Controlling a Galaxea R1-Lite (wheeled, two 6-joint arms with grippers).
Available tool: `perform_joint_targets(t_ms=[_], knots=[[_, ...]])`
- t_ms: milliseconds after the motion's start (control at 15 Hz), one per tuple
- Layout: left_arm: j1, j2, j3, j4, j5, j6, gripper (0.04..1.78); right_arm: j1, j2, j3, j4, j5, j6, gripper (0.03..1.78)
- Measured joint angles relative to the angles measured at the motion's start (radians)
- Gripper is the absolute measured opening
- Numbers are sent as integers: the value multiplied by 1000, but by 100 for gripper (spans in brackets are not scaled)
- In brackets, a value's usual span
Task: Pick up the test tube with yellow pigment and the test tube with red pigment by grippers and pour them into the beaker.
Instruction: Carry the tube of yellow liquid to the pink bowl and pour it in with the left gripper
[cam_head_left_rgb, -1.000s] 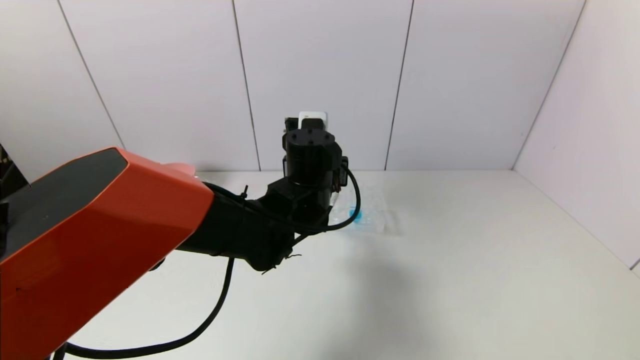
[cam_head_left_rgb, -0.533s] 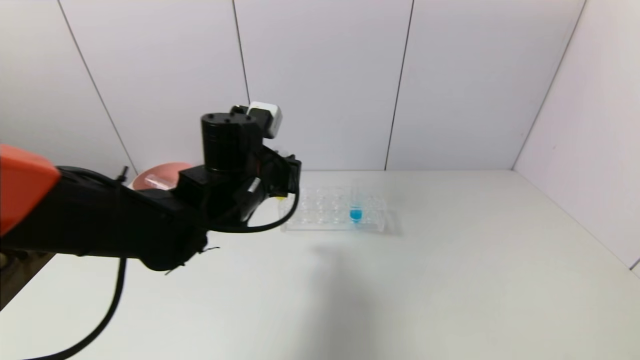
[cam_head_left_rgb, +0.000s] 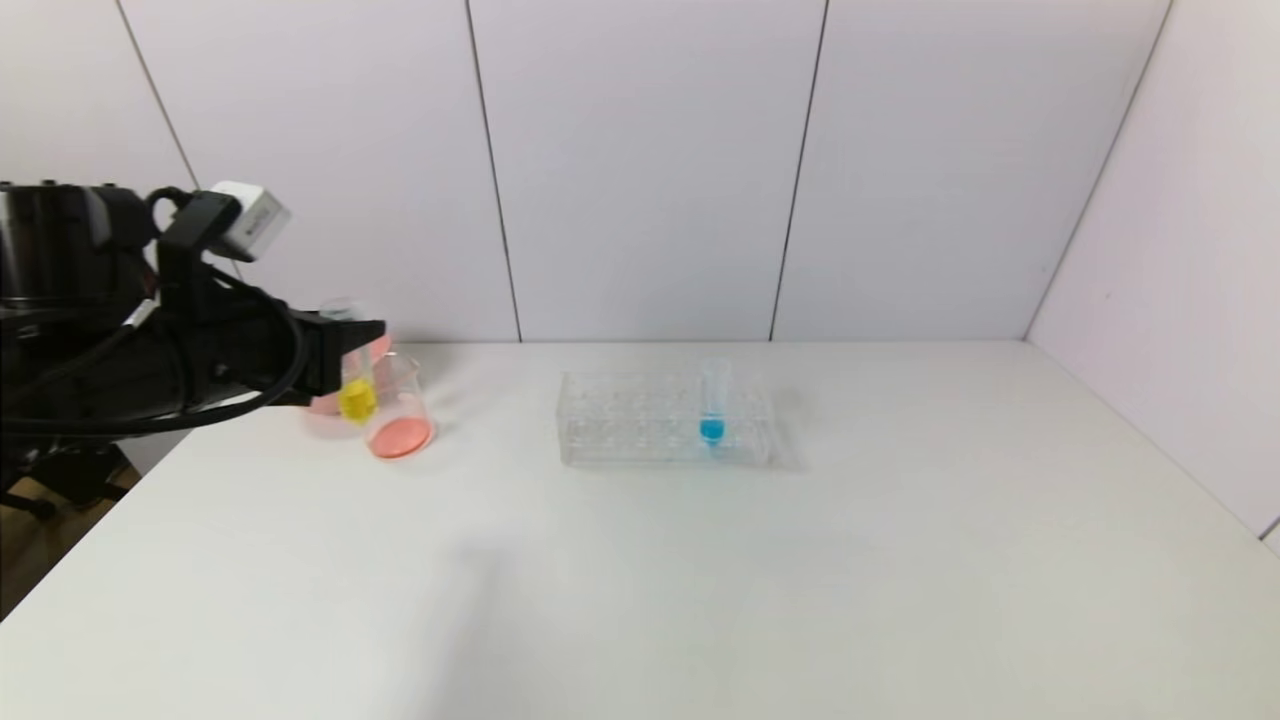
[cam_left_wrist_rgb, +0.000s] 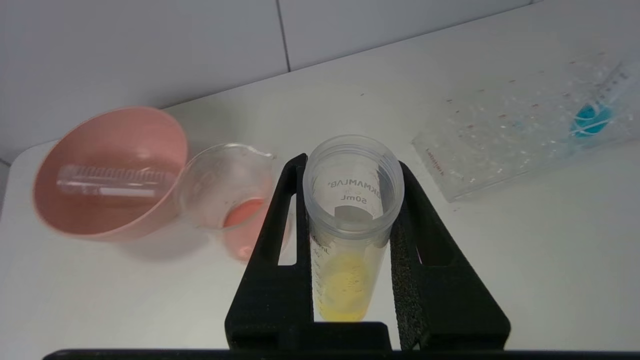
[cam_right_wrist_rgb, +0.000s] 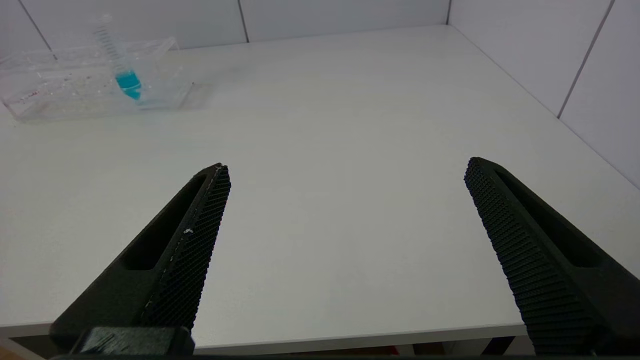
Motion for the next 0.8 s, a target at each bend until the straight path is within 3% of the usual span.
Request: perform_joint_targets(t_ms=[133, 333, 600, 800], knots=[[154, -27, 21, 47, -116, 68, 45, 0, 0, 0, 0, 0, 0, 171], [311, -23, -6, 151, -264, 197, 45, 0, 0, 0, 0, 0, 0, 171], [358, 77, -111, 246, -299, 314, 45, 0, 0, 0, 0, 0, 0, 171], [361, 179, -265, 403, -324, 439, 45, 0, 0, 0, 0, 0, 0, 171]])
